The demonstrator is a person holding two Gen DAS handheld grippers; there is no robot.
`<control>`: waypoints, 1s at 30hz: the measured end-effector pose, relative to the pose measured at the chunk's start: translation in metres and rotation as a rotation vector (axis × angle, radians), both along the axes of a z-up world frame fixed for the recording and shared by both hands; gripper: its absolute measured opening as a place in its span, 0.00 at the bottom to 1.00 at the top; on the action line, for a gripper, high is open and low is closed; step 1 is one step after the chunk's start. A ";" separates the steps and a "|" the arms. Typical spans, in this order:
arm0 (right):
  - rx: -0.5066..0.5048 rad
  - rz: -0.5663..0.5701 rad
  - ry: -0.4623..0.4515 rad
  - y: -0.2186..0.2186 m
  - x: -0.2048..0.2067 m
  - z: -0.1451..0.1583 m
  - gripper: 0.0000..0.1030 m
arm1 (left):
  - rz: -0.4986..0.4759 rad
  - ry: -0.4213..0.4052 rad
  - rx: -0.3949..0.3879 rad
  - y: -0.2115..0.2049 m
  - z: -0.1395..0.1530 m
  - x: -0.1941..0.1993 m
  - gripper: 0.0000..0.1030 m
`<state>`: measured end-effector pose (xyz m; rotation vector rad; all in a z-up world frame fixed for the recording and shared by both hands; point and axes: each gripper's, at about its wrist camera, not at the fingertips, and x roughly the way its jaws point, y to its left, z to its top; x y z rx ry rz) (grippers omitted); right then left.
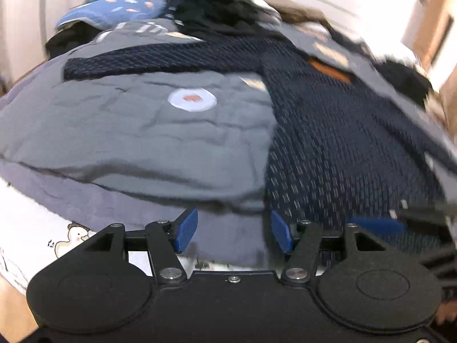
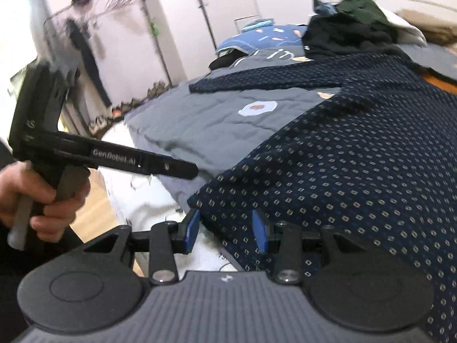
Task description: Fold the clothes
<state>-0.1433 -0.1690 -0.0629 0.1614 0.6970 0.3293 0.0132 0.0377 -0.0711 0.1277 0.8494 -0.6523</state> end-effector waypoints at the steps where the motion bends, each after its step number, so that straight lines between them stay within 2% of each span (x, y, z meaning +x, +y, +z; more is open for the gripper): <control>1: -0.015 0.004 0.009 0.002 0.000 -0.003 0.39 | -0.024 -0.013 0.016 -0.002 -0.001 -0.004 0.55; 5: -0.058 -0.001 0.040 0.003 0.002 -0.013 0.39 | -0.100 -0.041 0.063 -0.007 -0.005 -0.016 0.55; 9: -0.111 -0.002 0.052 0.009 0.004 -0.021 0.39 | -0.136 -0.048 0.083 -0.009 -0.007 -0.021 0.55; 15: -0.104 0.013 0.055 0.011 0.008 -0.027 0.39 | -0.195 -0.041 0.089 -0.009 -0.009 -0.026 0.55; 23: -0.125 0.001 0.032 0.015 0.016 -0.037 0.38 | -0.194 -0.085 0.089 -0.018 -0.012 -0.026 0.55; 25: -0.109 -0.013 0.031 0.013 0.017 -0.039 0.26 | -0.194 -0.086 0.080 -0.022 -0.013 -0.023 0.53; 26: -0.106 -0.017 0.034 0.011 0.018 -0.040 0.19 | -0.195 -0.086 0.075 -0.024 -0.014 -0.022 0.46; 27: -0.102 -0.018 0.039 0.010 0.018 -0.039 0.09 | -0.192 -0.085 0.068 -0.025 -0.014 -0.020 0.36; 28: -0.084 -0.018 0.047 0.007 0.018 -0.037 0.03 | -0.183 -0.083 0.065 -0.026 -0.015 -0.018 0.29; 30: -0.028 -0.030 0.063 0.001 0.016 -0.032 0.00 | -0.162 -0.070 0.065 -0.025 -0.016 -0.013 0.10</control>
